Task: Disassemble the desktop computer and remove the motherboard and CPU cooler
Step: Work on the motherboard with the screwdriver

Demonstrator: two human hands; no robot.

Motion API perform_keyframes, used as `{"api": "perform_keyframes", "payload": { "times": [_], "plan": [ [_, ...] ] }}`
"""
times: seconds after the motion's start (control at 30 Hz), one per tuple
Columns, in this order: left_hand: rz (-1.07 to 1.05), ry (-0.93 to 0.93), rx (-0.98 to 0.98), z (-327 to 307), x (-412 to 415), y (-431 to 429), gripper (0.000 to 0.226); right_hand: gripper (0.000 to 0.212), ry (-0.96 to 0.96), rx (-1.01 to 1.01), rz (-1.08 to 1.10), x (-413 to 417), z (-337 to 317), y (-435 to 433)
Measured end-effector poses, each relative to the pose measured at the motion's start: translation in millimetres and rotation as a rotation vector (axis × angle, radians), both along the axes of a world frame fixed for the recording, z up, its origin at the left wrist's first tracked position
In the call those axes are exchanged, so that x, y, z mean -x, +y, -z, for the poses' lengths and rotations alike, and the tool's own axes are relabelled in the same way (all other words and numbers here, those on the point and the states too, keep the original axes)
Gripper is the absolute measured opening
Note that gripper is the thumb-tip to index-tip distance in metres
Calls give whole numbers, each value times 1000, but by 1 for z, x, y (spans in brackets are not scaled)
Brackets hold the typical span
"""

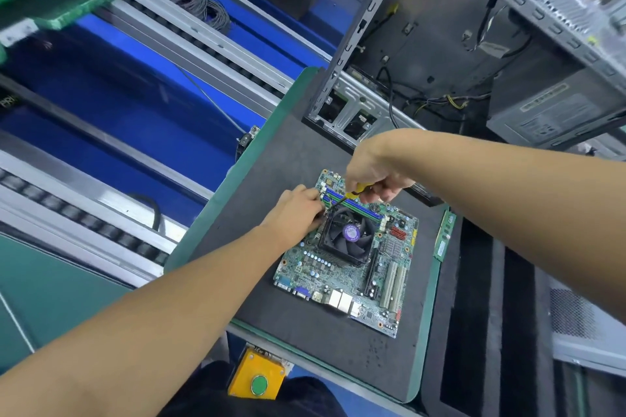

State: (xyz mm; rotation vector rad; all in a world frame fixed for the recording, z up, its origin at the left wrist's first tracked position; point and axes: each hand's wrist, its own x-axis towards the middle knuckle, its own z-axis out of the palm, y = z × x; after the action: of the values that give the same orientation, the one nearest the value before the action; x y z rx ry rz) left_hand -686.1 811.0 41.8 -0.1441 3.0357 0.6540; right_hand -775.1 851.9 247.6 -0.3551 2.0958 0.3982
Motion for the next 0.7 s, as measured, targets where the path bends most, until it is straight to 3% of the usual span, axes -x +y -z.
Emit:
{"api": "perform_keyframes", "payload": {
  "times": [0.17,0.23,0.3,0.4,0.57,0.67,0.7],
  "plan": [
    [-27,-21,-13,1,2,-1,31,25,7,-151,-141,-11,8,-8],
    [-5,-24,5,1,2,-2,32,30,78,-194,-376,-20,5,-10],
    [5,-26,17,-2,2,-3,32,21,191,-134,-767,-25,0,-7],
    [7,-19,18,-4,3,-3,30,36,310,15,-1069,-20,-7,3],
    [-25,-5,-75,-1,3,-2,23,31,393,143,-1114,-16,-6,3],
    [-37,2,-76,3,3,-1,24,25,382,45,-1156,-14,-8,6],
    [-40,-1,-72,4,3,-1,24,29,371,13,-1069,-14,-9,5]
  ]
}}
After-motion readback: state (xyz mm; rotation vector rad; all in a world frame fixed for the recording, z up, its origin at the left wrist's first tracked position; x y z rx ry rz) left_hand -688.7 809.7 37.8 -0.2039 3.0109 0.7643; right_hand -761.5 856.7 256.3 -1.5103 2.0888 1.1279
